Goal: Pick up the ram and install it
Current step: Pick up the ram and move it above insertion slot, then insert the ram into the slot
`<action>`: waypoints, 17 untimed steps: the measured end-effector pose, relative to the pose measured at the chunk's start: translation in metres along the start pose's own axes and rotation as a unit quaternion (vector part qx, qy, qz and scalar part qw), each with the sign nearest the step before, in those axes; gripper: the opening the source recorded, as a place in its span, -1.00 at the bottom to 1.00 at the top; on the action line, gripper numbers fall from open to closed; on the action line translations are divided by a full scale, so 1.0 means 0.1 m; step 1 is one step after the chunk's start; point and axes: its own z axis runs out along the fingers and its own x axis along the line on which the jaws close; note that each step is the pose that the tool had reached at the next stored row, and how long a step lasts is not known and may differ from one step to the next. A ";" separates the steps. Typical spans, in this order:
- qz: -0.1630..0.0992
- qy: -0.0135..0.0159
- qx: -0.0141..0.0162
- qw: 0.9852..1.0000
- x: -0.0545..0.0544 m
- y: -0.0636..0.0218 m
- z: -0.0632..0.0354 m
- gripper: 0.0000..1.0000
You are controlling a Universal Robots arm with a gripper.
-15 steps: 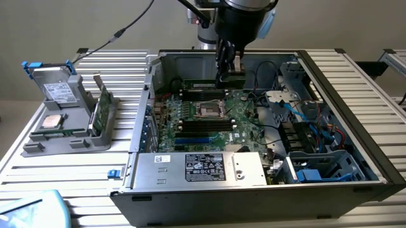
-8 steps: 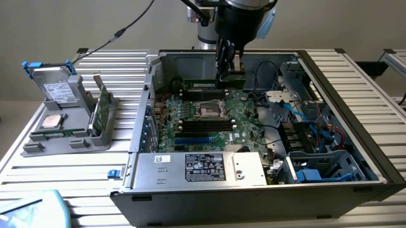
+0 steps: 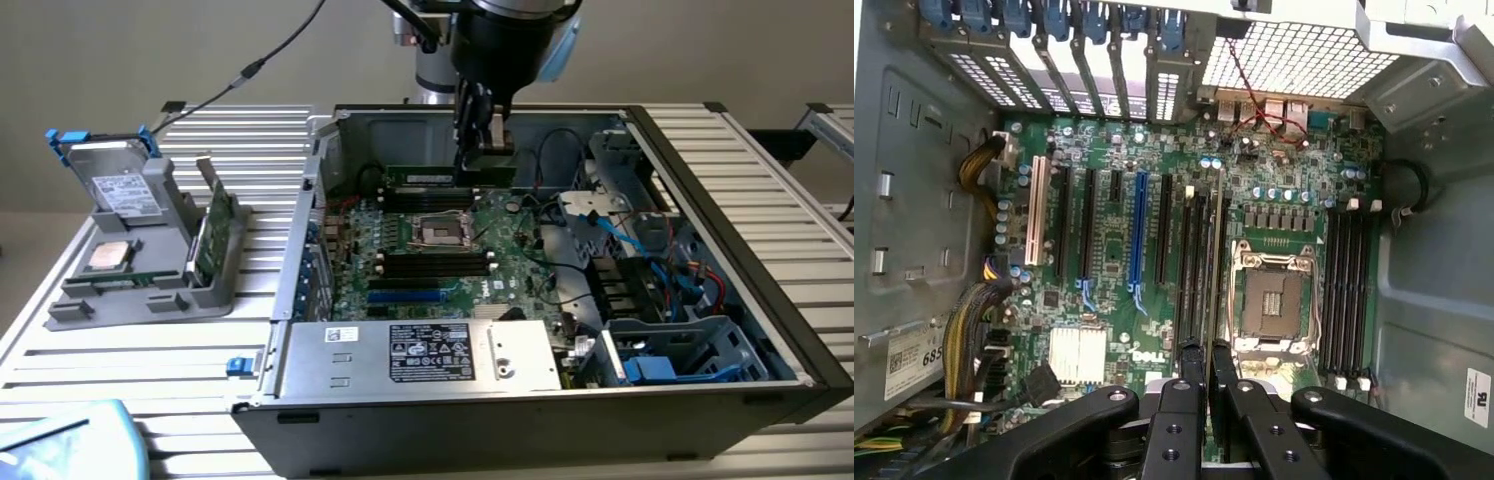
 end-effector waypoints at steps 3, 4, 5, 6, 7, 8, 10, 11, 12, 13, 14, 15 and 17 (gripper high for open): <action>0.000 0.000 0.000 1.000 -0.01 0.001 0.001 -0.71; 0.000 0.000 0.000 1.000 -0.01 0.001 0.002 -0.71; 0.000 0.000 0.000 1.000 -0.01 0.001 0.002 -0.71; 0.000 0.000 0.000 1.000 -0.01 0.001 0.002 -0.71; 0.000 0.000 0.000 1.000 -0.01 0.001 0.002 -0.71; 0.000 0.000 0.000 1.000 -0.01 0.001 0.002 -0.71; 0.000 0.000 0.000 1.000 -0.01 0.001 0.002 -0.71; 0.000 0.000 0.000 1.000 -0.01 0.001 0.002 -0.71; 0.000 0.000 0.000 1.000 -0.01 0.001 0.002 -0.71; 0.000 0.000 0.000 1.000 -0.01 0.001 0.002 -0.71; 0.000 0.000 0.000 1.000 -0.01 0.001 0.002 -0.71; 0.000 0.000 0.000 1.000 -0.01 0.001 0.002 -0.71; 0.000 0.000 0.001 1.000 -0.01 -0.001 0.018 -0.71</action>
